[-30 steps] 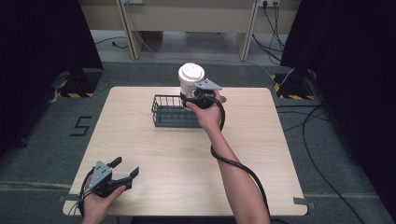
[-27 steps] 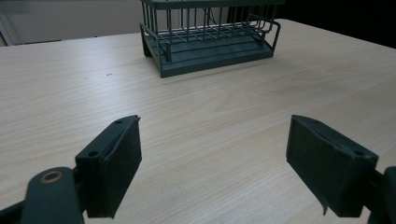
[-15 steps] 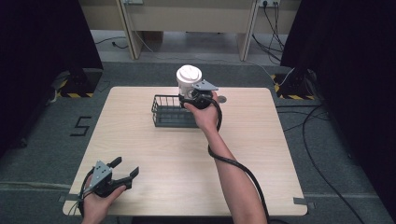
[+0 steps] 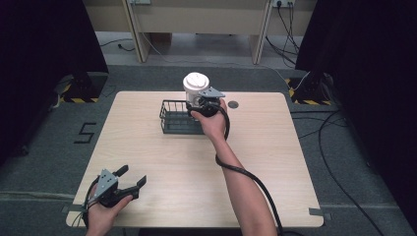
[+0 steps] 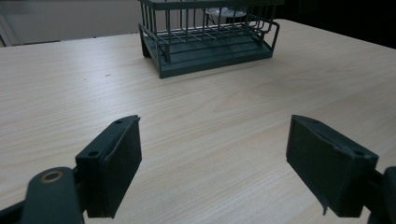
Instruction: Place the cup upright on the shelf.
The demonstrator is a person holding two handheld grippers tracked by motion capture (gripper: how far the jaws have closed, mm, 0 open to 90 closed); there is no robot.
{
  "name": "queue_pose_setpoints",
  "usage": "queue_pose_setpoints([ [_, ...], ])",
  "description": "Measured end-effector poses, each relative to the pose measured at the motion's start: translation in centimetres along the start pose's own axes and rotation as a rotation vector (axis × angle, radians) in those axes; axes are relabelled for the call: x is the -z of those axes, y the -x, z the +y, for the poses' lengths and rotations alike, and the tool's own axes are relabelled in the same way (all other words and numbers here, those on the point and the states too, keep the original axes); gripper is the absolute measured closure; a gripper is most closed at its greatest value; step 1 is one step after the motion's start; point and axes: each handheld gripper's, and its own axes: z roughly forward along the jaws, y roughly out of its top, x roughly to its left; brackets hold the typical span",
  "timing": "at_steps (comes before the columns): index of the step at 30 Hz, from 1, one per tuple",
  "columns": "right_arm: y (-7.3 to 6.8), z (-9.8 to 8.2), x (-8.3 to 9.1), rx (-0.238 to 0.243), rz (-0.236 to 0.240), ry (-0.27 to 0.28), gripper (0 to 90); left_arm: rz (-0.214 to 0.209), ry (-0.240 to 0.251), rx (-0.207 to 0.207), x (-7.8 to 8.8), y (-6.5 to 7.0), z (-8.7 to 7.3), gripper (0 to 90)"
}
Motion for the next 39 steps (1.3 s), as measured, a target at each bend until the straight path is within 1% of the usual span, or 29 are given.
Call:
queue_pose_setpoints([
  [7, -0.2, -0.5, -0.5, -0.001, 0.001, -0.017, 18.4, 0.001, 0.001, 0.001, 0.0, -0.1, 0.0, 17.5],
  [20, -0.2, -1.5, -1.4, -0.027, -0.008, -0.057, 18.3, 0.001, 0.002, 0.002, 0.1, -0.1, 0.0, 17.6],
  [34, -0.4, -1.5, -1.5, -0.025, -0.018, -0.068, 18.0, -0.001, 0.001, 0.001, 0.1, -0.1, 0.0, 17.8],
  [37, -0.4, -1.5, -1.5, -0.025, -0.026, -0.070, 17.9, -0.002, 0.000, 0.001, 0.1, -0.1, 0.0, 17.8],
  [39, -0.5, -1.5, -1.5, -0.018, -0.024, -0.076, 17.7, -0.002, 0.000, 0.000, 0.1, -0.1, 0.0, 17.8],
])
